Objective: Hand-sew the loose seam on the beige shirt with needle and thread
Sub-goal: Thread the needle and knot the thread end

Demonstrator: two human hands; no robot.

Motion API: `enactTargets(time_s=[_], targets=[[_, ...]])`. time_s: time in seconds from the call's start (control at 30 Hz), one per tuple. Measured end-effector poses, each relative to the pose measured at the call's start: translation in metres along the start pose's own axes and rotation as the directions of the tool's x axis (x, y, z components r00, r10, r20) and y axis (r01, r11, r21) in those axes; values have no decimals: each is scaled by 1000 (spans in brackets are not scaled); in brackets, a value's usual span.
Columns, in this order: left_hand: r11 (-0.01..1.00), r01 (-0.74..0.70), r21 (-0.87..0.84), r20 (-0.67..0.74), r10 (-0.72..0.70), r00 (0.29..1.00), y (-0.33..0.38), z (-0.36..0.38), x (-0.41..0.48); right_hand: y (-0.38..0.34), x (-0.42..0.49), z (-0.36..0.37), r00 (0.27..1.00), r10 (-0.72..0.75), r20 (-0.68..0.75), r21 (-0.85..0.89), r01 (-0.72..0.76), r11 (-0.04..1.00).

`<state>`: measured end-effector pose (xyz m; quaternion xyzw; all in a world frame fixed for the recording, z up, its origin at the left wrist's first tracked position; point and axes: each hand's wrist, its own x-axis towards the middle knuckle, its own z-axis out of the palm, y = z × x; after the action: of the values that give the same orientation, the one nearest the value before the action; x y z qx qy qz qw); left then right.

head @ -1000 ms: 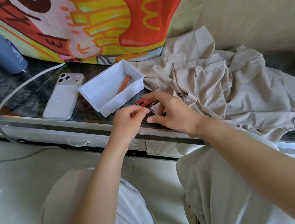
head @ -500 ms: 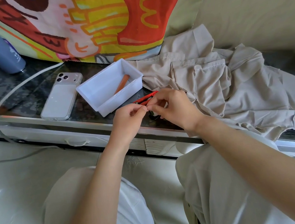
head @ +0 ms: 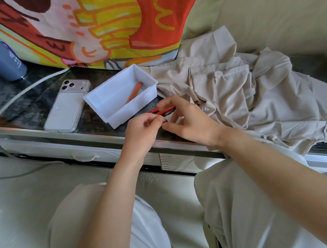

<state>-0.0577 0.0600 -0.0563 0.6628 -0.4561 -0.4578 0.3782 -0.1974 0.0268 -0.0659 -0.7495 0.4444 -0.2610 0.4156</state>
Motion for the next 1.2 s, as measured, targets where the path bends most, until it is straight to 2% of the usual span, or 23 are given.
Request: enactTargets(time_s=[0.13,0.33,0.37,0.43,0.5,0.6,0.8,0.97,1.07,1.2], targets=[[1000,21,-17,23,-21,1000,1,1,-1,1,1,1,1000,-2,23,-28,3,1000],[999,51,2,16,-51,999,3,0,-2,3,0,-1,991,-42,-125,-24,40,999],[995,93,-22,7,-93,996,3,1,0,3,0,-2,985,-42,-166,-27,38,999],[961,212,-175,6,-214,977,9,2,2,3,1,-3,974,-24,-225,-37,16,999],[929,237,-282,9,-245,970,12,1,2,2,1,-4,967,-4,-254,-48,-8,999],[952,181,-247,-14,-190,982,14,0,-3,1,1,-4,961,13,-276,-66,-32,997],[980,49,-195,-51,-60,997,-7,3,3,-4,-1,-6,949,75,-307,12,-75,997],[940,-24,-341,-42,10,999,-7,5,2,-6,-3,-4,940,126,-317,113,-95,989],[897,-16,-442,-48,-6,999,-6,6,0,-7,-5,-3,941,134,-310,115,-103,988],[878,11,-478,-4,-15,1000,-4,6,-1,-10,-7,-3,949,149,-276,146,-112,983]])
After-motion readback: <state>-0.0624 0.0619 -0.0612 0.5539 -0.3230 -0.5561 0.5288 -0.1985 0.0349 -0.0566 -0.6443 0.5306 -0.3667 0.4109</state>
